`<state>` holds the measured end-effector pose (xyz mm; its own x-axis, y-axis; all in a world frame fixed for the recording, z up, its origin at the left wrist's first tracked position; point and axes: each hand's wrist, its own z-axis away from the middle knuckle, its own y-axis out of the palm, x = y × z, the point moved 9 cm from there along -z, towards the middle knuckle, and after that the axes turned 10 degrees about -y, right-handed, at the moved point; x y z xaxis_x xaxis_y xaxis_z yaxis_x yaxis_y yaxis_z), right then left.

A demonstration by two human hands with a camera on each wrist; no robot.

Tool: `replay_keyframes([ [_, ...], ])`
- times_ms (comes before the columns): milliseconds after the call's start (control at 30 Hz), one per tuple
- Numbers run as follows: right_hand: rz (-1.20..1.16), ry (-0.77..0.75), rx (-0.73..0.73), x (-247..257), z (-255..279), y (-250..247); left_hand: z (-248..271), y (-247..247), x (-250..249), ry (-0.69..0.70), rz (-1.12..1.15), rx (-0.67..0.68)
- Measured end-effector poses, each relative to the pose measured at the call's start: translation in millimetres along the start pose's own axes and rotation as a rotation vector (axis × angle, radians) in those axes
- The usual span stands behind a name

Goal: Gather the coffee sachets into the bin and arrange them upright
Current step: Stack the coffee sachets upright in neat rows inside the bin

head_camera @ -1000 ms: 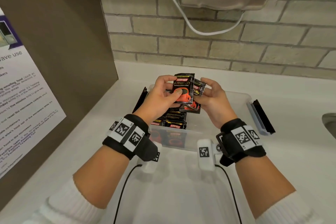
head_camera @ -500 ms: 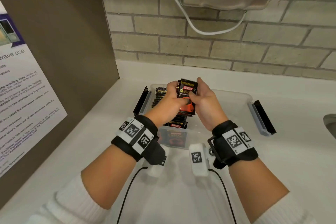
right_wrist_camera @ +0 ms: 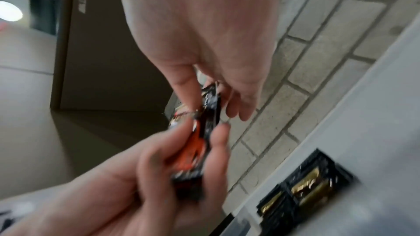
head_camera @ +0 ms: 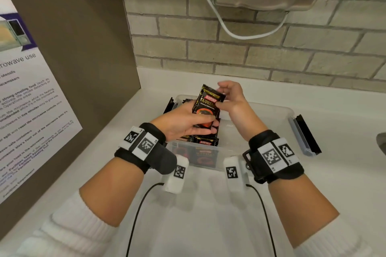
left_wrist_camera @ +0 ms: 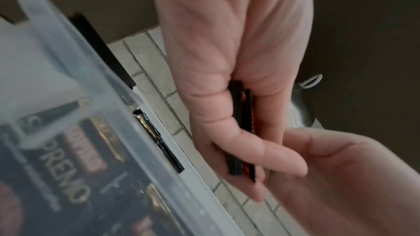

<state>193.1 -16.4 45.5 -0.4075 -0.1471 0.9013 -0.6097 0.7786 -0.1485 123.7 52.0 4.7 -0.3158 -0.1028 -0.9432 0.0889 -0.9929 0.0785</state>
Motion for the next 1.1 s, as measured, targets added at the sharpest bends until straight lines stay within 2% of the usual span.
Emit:
replay_keyframes([
  [200,0.414,-0.061,0.382,10,2,32,4,-10,-5,0.030,-0.133,-0.035],
  [333,0.403,-0.058,0.337,21,-2,27,10,-23,-7,0.025,-0.232,-0.077],
  [467,0.525,-0.143,0.388,30,-4,39,13,-37,-8,0.019,-0.323,-0.134],
  [667,0.432,-0.109,0.153,22,-6,24,26,-63,-17,0.093,-0.497,-0.180],
  [800,0.345,0.022,0.072,1,0,13,27,-92,-22,0.124,-0.530,-0.319],
  [900,0.216,0.107,0.006,-11,5,8,17,-99,-19,0.115,-0.811,-0.391],
  [1000,-0.086,0.241,-0.052,-25,14,10,6,-86,-7,0.037,-1.176,-0.330],
  [1100,-0.190,0.370,-0.020,-40,24,23,-4,-70,-1,0.003,-1.379,-0.339],
])
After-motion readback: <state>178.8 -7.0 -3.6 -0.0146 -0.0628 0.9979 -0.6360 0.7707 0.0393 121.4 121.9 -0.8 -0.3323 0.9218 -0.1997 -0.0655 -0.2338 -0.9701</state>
